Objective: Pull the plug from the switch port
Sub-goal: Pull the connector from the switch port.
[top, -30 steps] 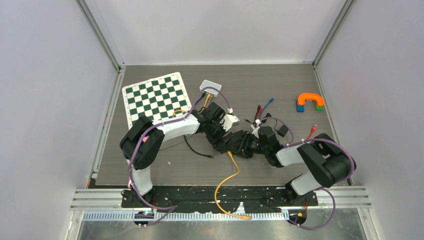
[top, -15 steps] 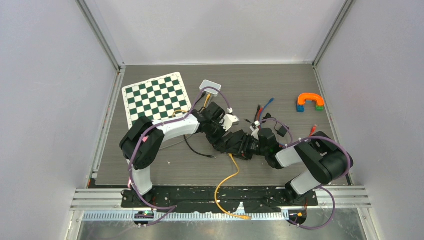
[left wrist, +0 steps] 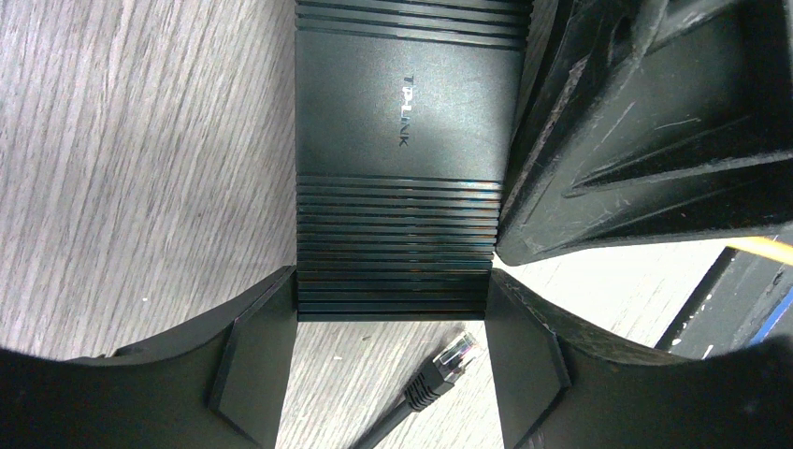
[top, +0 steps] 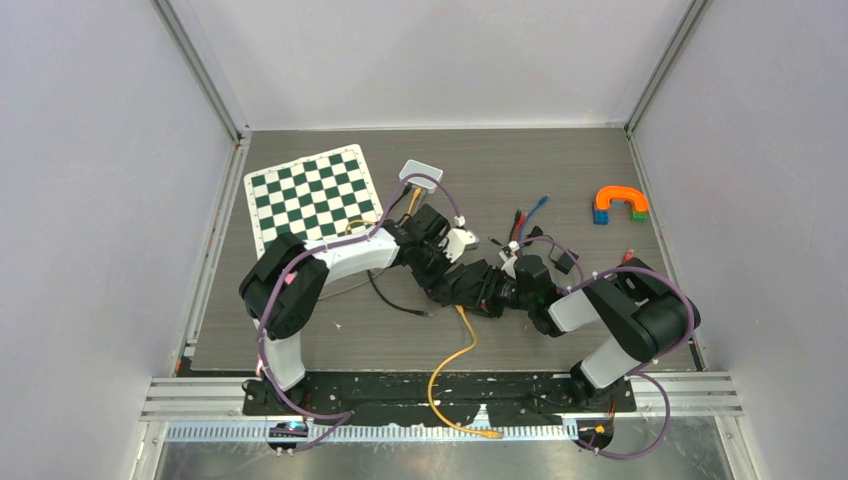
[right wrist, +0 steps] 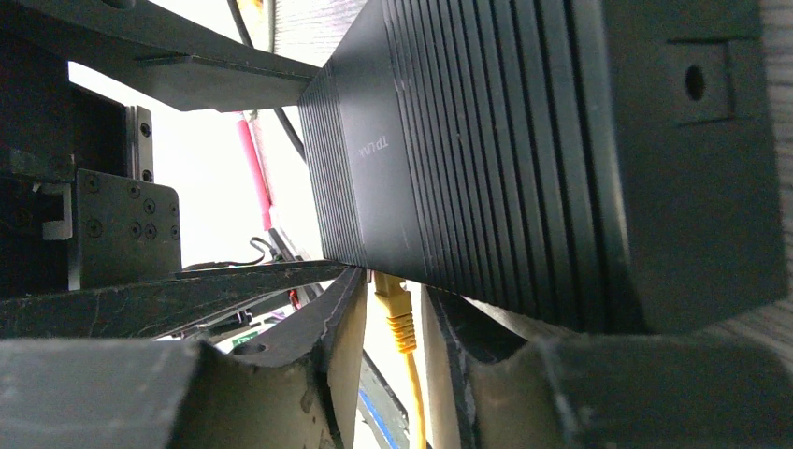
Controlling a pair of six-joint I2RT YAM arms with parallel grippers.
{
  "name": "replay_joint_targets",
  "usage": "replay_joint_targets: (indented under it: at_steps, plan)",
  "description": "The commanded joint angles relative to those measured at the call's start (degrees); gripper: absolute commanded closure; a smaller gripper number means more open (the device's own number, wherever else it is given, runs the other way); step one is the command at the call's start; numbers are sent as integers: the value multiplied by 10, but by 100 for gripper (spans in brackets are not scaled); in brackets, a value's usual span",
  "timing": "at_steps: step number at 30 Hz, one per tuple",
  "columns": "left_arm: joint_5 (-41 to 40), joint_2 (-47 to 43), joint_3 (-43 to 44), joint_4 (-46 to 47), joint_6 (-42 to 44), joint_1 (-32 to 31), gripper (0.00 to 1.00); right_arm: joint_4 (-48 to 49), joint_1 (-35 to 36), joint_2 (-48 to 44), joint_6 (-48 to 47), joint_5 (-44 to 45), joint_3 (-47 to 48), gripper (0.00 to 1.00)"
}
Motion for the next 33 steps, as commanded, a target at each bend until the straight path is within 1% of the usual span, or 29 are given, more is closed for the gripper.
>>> replay_joint_targets:
  at_steps: [1, 3, 9, 17, 19, 22, 24, 30, 33]
  plan:
    - [12, -5, -15, -12, -2, -4, 69, 54, 2, 14, 10, 8, 13, 78]
    - [13, -5, -15, -12, -2, -3, 69, 60, 2, 17, 13, 5, 14, 83]
    - [7, -6, -17, -12, -2, -3, 69, 63, 2, 19, 8, -1, 9, 94]
    - [-20, -6, -17, -16, 0, -3, 69, 35, 2, 24, -45, -43, 11, 95]
    - [-27, -7, -19, -16, 0, -3, 69, 58, 2, 21, -43, -59, -1, 95]
    - [-30, -9, -19, -14, -1, -3, 70, 178, 2, 18, -2, -50, -37, 95]
    - [-31, -8, -19, -13, -5, -3, 70, 194, 2, 22, 10, -50, -43, 95]
    - [-38, -7, -17, -14, -8, -3, 70, 105, 3, 33, -30, -73, -7, 95]
    - [-46, -10, -22, -12, -9, -3, 71, 6, 3, 2, -72, -50, 5, 95]
